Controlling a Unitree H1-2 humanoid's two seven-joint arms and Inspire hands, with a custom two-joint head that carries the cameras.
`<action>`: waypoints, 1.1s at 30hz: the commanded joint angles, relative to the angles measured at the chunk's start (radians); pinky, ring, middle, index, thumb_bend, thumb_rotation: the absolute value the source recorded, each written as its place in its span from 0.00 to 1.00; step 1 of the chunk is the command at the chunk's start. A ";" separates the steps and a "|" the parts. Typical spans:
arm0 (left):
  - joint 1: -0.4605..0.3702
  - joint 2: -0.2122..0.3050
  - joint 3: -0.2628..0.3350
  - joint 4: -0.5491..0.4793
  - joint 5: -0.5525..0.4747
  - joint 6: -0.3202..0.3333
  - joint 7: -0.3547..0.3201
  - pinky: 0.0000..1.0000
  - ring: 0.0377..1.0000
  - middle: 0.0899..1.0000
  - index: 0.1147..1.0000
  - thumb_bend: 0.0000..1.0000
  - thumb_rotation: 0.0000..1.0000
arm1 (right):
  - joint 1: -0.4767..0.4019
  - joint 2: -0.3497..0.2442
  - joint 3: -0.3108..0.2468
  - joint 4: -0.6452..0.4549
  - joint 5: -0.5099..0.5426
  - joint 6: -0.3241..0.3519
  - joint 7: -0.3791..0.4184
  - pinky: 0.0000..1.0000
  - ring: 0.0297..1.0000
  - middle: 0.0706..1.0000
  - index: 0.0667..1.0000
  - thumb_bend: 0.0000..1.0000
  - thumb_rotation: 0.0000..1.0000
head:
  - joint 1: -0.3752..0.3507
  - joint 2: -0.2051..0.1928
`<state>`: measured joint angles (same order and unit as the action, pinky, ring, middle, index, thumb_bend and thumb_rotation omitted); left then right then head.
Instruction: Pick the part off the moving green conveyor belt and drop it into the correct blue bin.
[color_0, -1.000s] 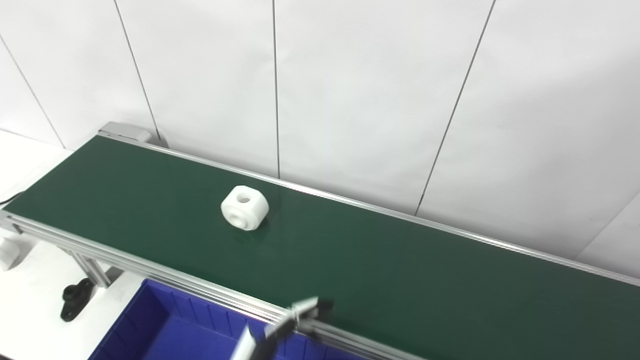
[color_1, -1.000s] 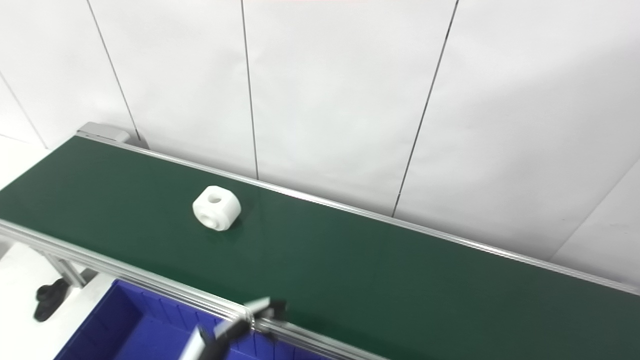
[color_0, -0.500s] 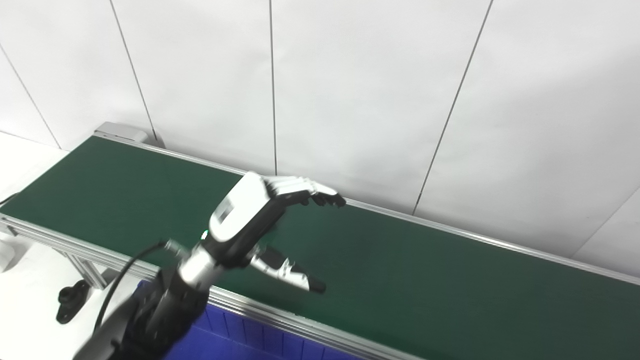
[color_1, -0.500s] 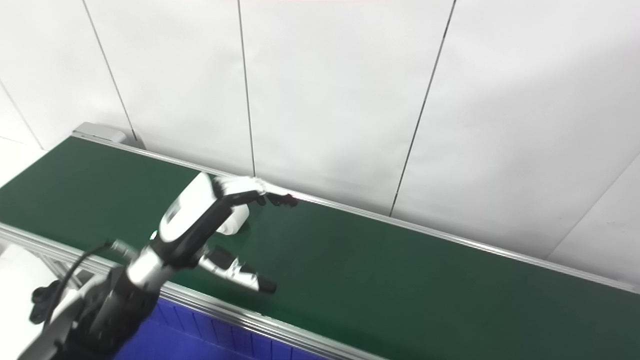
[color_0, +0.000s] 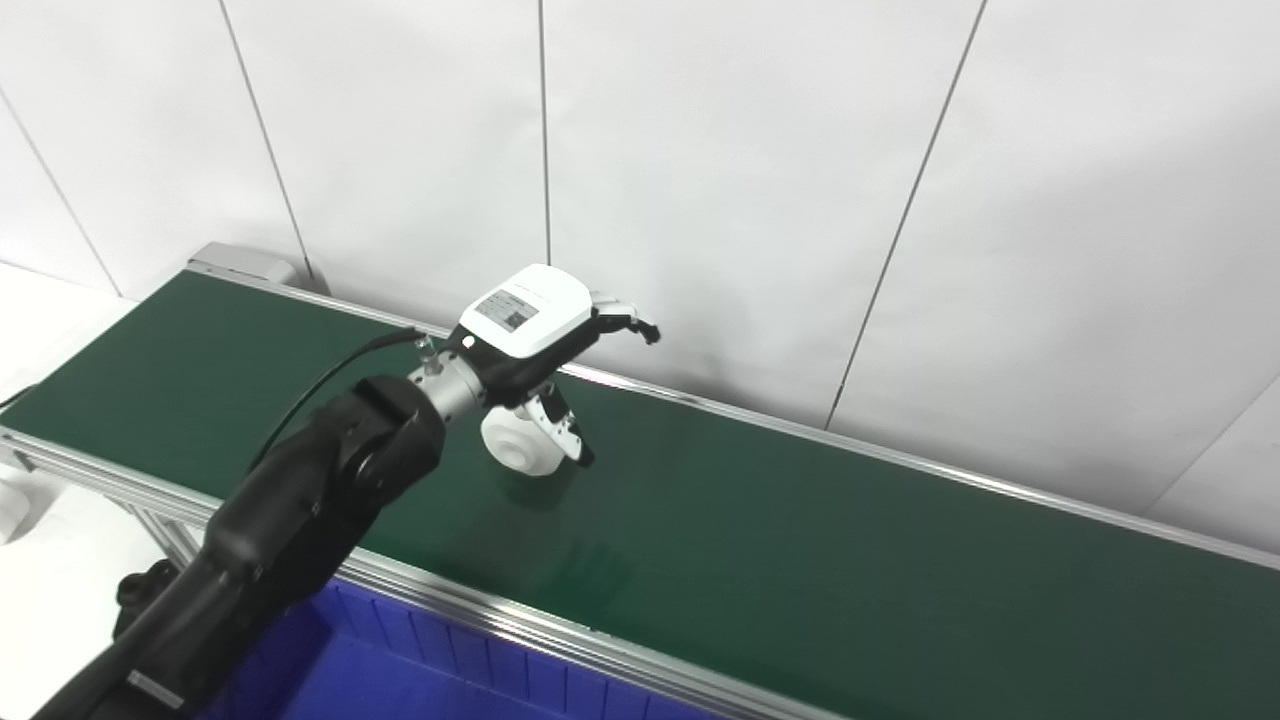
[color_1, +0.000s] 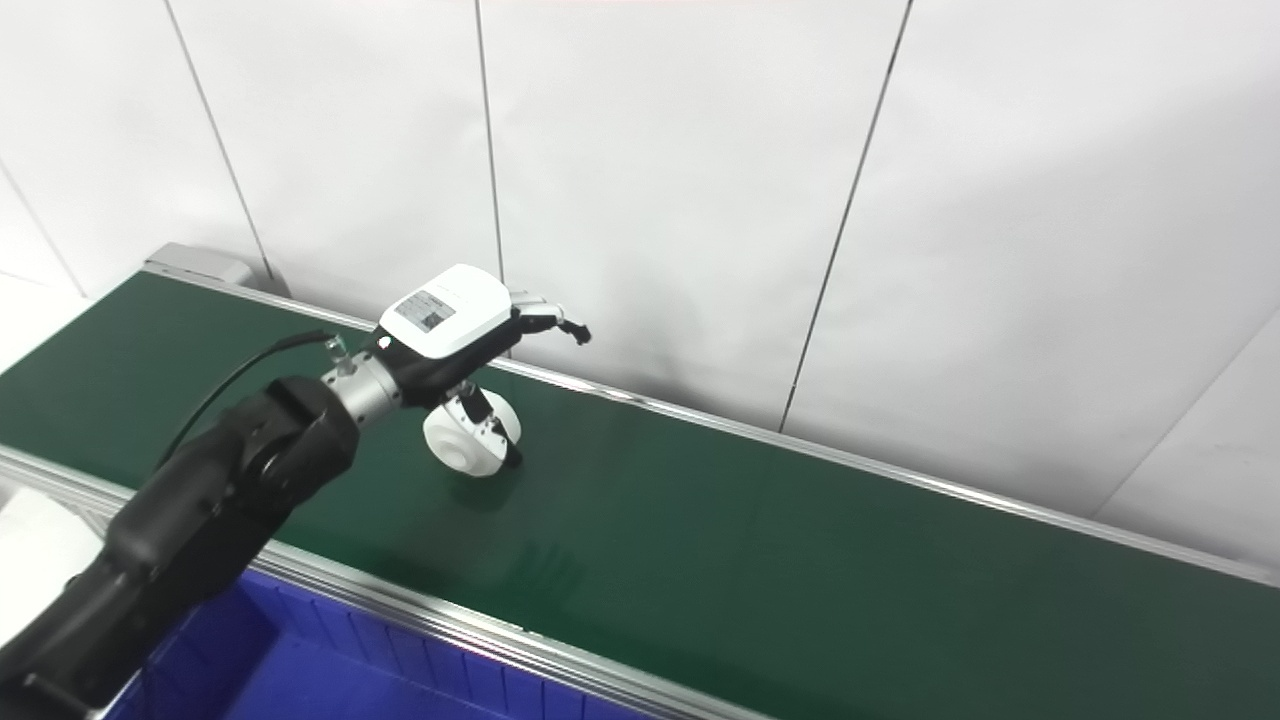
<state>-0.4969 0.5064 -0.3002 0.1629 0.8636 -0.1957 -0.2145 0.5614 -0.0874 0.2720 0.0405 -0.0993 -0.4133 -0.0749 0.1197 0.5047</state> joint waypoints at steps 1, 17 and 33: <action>-0.076 0.026 -0.016 0.051 0.033 -0.029 0.035 0.63 0.74 0.77 0.72 1.00 0.22 | 0.006 0.007 0.005 -0.027 0.005 -0.056 0.003 1.00 1.00 1.00 1.00 0.90 0.98 | -0.001 0.000; -0.227 -0.007 -0.230 0.403 0.203 0.043 0.009 0.46 0.59 0.69 0.71 1.00 0.23 | 0.014 0.012 0.010 -0.037 -0.001 -0.056 0.003 1.00 0.99 0.99 1.00 0.91 0.97 | -0.015 0.017; -0.201 -0.080 -0.253 0.557 0.134 -0.137 0.425 0.25 0.29 0.39 0.44 0.52 0.00 | 0.024 0.022 0.019 -0.048 -0.010 -0.056 0.003 1.00 0.99 1.00 1.00 0.91 0.97 | -0.024 0.028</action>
<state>-0.6609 0.4231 -0.5683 0.7300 1.0264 -0.3122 0.1633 0.5717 -0.0756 0.2855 0.0258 -0.1034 -0.4133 -0.0714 0.0951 0.5323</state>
